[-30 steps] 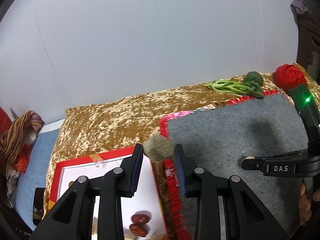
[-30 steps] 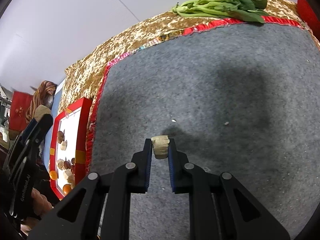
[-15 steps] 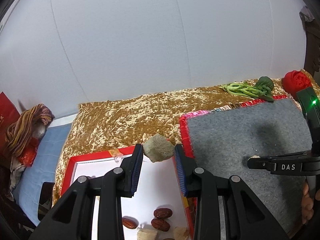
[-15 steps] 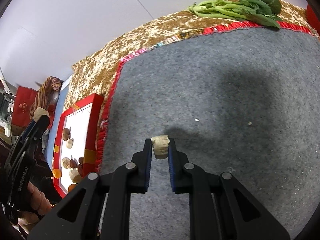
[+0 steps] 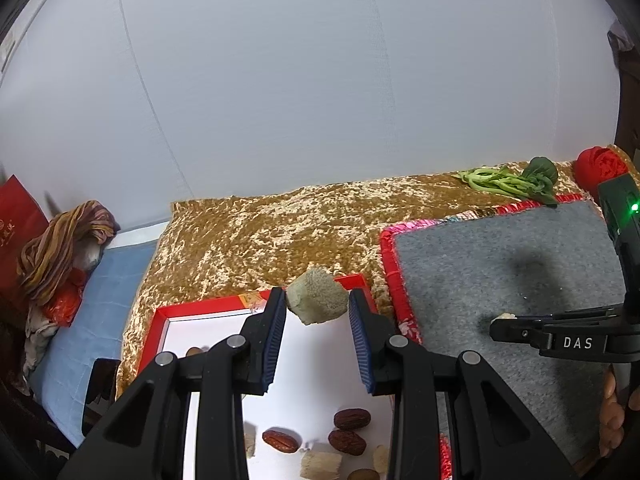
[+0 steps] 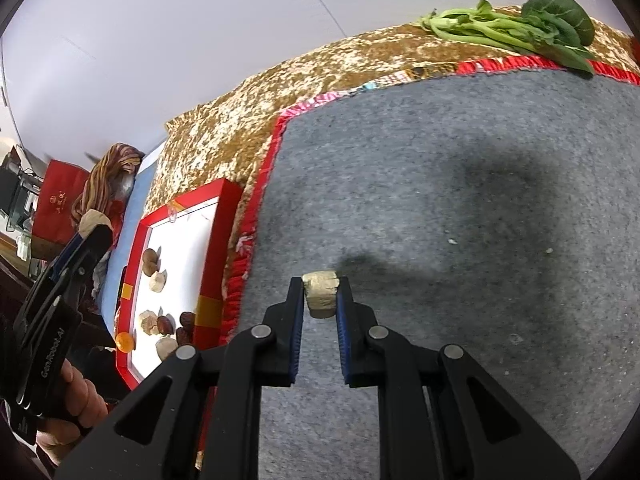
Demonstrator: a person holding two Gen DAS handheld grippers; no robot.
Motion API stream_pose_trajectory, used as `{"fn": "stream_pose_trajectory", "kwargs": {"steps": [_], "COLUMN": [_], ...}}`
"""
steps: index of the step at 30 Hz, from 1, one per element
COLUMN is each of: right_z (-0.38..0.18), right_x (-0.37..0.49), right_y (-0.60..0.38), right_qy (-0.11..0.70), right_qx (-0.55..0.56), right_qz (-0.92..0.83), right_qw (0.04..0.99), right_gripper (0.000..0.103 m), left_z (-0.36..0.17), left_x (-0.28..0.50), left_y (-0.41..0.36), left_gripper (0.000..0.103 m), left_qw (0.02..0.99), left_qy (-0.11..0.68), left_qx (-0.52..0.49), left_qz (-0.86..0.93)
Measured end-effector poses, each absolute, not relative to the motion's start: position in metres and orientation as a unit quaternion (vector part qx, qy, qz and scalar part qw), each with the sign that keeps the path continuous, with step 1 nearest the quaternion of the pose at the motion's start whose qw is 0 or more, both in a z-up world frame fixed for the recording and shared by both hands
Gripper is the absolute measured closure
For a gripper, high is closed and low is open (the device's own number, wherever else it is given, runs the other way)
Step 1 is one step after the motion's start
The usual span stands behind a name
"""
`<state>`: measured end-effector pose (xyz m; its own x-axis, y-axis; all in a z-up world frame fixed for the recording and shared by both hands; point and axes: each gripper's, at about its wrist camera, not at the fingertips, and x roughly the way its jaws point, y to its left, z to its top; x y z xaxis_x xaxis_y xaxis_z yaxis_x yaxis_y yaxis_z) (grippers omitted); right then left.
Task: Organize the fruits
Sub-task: 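Carry both held beige pieces from the grey mat over the white tray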
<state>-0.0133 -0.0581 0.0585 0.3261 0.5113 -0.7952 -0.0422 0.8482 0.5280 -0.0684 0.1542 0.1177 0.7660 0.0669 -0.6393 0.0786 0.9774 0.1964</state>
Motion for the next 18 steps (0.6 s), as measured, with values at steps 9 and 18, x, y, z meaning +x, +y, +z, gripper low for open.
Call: {"fn": "stream_pose_trajectory", "kwargs": {"steps": [9,18], "right_z": [0.071,0.081], "right_x": [-0.018,-0.021], "right_y": [-0.042,-0.025], "right_qy": [0.528,0.506], "right_qx": [0.213,0.214], "right_qz": [0.205,0.241], "right_qw": [0.796,0.8], "right_gripper": [0.086,0.086], "left_z": [0.119,0.118], "left_x": [-0.07,-0.069], "left_y": [0.164,0.179], "left_gripper": [0.071,0.071], "left_qw": [0.934,0.933], "left_qy": [0.342,0.345], "left_qx": [0.103,0.096], "left_qz": [0.004,0.014]}}
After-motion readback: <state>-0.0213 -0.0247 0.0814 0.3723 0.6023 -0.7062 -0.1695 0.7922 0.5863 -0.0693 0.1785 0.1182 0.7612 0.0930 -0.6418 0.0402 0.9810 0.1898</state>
